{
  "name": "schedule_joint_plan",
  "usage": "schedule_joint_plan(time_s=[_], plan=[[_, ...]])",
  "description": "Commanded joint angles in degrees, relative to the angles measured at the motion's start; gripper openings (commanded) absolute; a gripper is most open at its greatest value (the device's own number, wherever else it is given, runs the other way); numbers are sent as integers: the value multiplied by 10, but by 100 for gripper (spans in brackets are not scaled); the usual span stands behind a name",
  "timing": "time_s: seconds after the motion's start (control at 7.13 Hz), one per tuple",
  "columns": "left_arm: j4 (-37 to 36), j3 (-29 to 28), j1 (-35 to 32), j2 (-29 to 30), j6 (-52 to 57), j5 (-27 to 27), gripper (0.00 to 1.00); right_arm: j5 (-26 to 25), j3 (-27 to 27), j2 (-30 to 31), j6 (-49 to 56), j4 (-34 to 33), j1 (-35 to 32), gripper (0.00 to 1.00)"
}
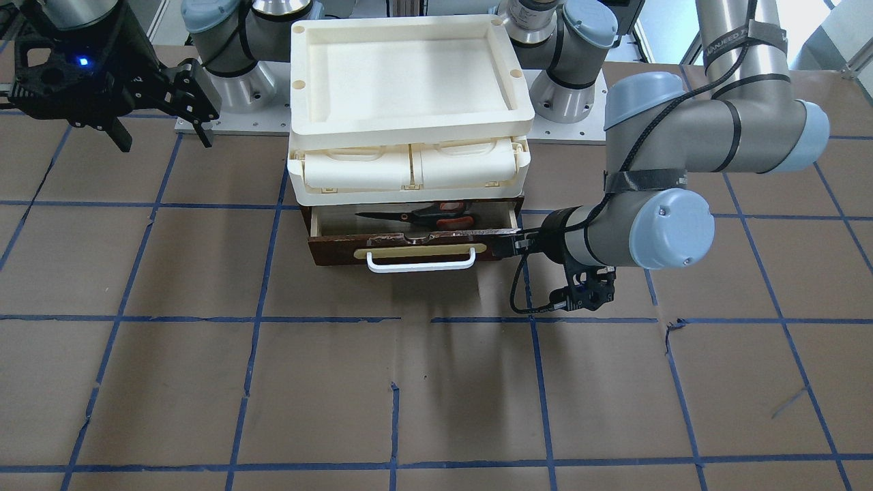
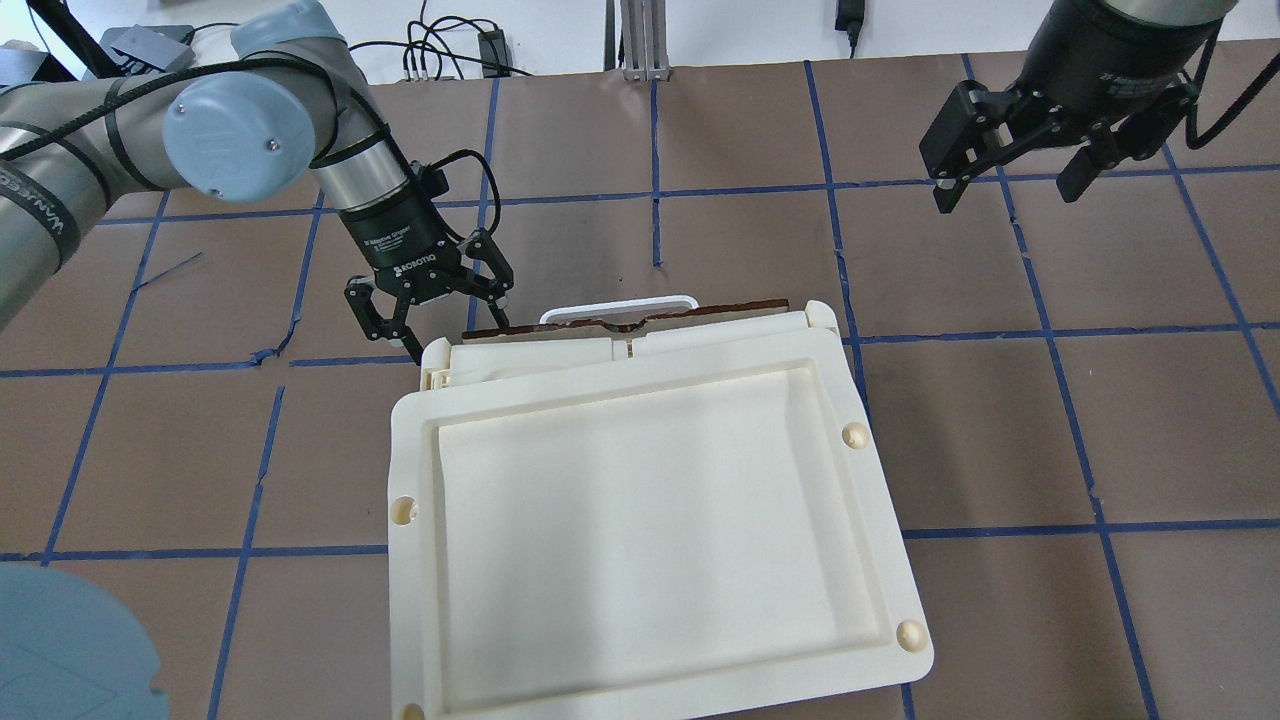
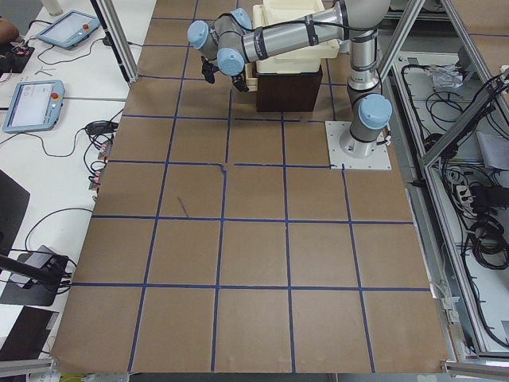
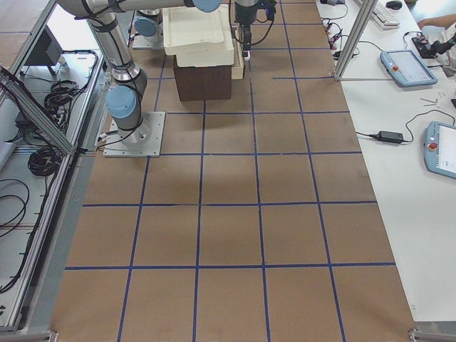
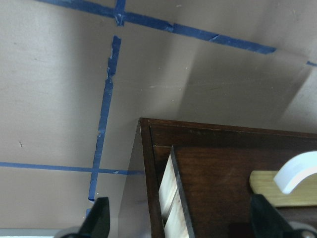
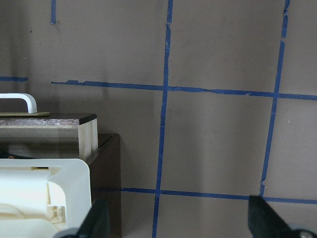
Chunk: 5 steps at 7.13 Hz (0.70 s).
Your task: Put scissors in drawer and close it
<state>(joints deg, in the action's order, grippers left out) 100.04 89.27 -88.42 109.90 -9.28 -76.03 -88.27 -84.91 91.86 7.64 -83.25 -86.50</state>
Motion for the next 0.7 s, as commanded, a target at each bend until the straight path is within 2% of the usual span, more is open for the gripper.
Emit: schedule_joint_plan(time_s=[0.0,0.42,0.56], plan=[[2,14,0,-13,-1,3,100,8,10,1,-45,6,-3,100],[19,26,-1,-19,0,3,100,1,47,-18,-61,8,-10,100],[24,29,-1,-22,0,3,100,-1,48,-18,-77,10,-35,100]])
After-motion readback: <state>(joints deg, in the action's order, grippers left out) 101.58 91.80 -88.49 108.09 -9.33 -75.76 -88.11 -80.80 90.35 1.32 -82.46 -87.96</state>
